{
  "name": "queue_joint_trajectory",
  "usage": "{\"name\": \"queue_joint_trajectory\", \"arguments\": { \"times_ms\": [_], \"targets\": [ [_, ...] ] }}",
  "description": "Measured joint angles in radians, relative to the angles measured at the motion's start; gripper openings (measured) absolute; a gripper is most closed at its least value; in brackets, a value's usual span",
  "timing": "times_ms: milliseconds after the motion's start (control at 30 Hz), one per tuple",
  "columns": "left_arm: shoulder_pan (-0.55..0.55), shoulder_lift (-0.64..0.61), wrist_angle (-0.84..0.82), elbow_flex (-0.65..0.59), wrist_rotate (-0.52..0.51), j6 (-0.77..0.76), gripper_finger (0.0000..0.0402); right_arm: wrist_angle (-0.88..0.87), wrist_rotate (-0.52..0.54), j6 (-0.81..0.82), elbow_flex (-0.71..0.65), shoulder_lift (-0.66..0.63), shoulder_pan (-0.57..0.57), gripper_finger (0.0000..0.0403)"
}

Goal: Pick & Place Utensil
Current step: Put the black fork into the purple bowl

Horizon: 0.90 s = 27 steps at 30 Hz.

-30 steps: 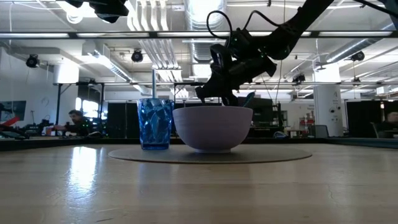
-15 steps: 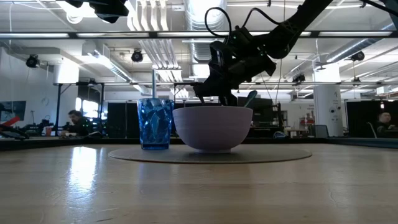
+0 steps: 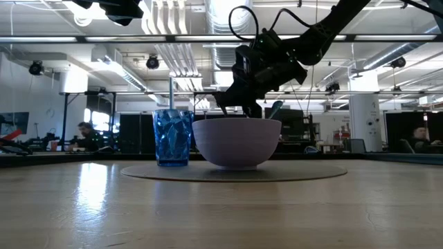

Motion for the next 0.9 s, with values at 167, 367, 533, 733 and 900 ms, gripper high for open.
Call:
{"name": "queue_joint_trajectory", "arguments": {
  "times_ms": [167, 367, 533, 733, 900],
  "targets": [
    [0.000, 0.000, 0.000, 0.000, 0.000, -0.001, 0.0202, -0.001, 0.022, -0.034, 0.000, 0.000, 0.000, 0.0009],
    [0.000, 0.000, 0.000, 0.000, 0.000, -0.002, 0.0202, -0.007, 0.042, -0.062, 0.000, 0.000, 0.000, 0.0012],
    [-0.001, 0.000, 0.000, 0.000, 0.000, -0.004, 0.0202, -0.027, 0.086, -0.107, 0.000, 0.001, 0.000, 0.0025],
    [0.000, 0.000, 0.000, 0.000, 0.000, -0.005, 0.0202, -0.027, 0.086, -0.111, 0.000, 0.001, 0.000, 0.0027],
    [0.000, 0.000, 0.000, 0.000, 0.000, -0.008, 0.0202, -0.027, 0.085, -0.110, 0.000, 0.002, 0.000, 0.0029]
  ]
}}
